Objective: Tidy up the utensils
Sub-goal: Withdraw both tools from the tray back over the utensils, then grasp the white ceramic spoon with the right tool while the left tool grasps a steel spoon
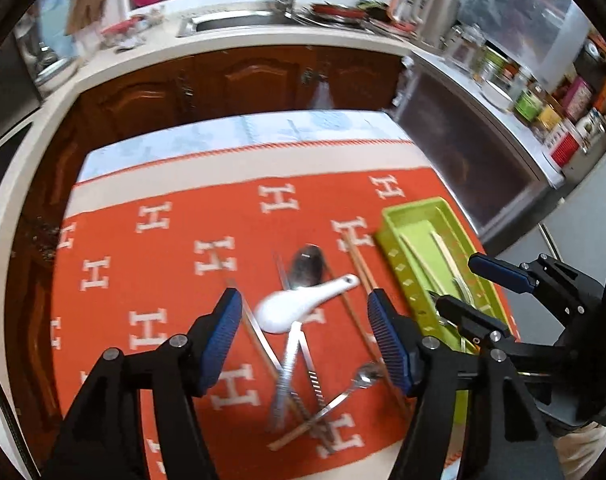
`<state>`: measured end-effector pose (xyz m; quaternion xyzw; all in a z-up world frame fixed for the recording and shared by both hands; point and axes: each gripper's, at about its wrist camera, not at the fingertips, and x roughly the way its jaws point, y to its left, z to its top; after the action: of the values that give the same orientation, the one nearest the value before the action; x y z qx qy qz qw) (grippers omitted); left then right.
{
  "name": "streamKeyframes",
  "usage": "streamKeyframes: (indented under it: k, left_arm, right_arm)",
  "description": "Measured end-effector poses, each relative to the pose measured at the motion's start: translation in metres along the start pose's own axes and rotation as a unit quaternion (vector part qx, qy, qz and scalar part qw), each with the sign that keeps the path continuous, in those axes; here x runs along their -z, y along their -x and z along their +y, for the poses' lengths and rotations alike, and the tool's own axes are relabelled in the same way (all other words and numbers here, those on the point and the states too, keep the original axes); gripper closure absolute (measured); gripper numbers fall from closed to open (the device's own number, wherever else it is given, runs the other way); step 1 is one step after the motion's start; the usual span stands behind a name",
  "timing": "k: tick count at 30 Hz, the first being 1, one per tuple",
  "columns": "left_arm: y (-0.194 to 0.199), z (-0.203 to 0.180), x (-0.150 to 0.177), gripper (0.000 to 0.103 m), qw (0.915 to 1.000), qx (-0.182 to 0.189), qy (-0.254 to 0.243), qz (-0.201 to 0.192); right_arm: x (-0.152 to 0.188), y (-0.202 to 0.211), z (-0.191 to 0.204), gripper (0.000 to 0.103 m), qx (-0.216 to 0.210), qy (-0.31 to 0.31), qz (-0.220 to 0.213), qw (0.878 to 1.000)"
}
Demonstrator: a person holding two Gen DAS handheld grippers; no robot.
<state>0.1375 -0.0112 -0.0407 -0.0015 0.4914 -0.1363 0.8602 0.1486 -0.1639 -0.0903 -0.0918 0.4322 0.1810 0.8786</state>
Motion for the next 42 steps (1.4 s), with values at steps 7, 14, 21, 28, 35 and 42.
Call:
streamKeyframes:
  k: [7, 14, 21, 28, 35, 42]
  left_arm:
    - [-0.029, 0.047, 0.012, 0.037, 0.9985, -0.034, 0.039, 0.021]
    - [-0.068, 0.076, 0.037, 0.037, 0.9956, -0.048, 0.055, 0.059]
    - [-0.083, 0.090, 0.049, 0.037, 0.9945, -0.041, 0.064, 0.072]
    - [-0.090, 0.089, 0.051, 0.037, 0.9951, -0.037, 0.052, 0.075]
    - [-0.089, 0.076, 0.044, 0.037, 0.9968, -0.027, 0.029, 0.069]
    - [-0.098, 0.042, 0.038, 0.046, 0.9967, 0.000, -0.027, 0.076]
  right_arm:
    - [-0.017, -0.059, 0.051, 0.054, 0.013, 0.118, 0.024, 0.993]
    - [0.002, -0.125, 0.088, 0.054, 0.044, 0.243, 0.069, 0.967]
    - [0.012, -0.168, 0.107, 0.054, 0.072, 0.325, 0.079, 0.940]
    - [0.003, -0.189, 0.110, 0.085, 0.042, 0.329, 0.085, 0.939]
    - [-0.026, -0.185, 0.069, 0.098, -0.040, 0.181, 0.100, 0.978]
    - [-0.022, -0.145, 0.033, 0.098, -0.087, 0.024, 0.088, 0.992]
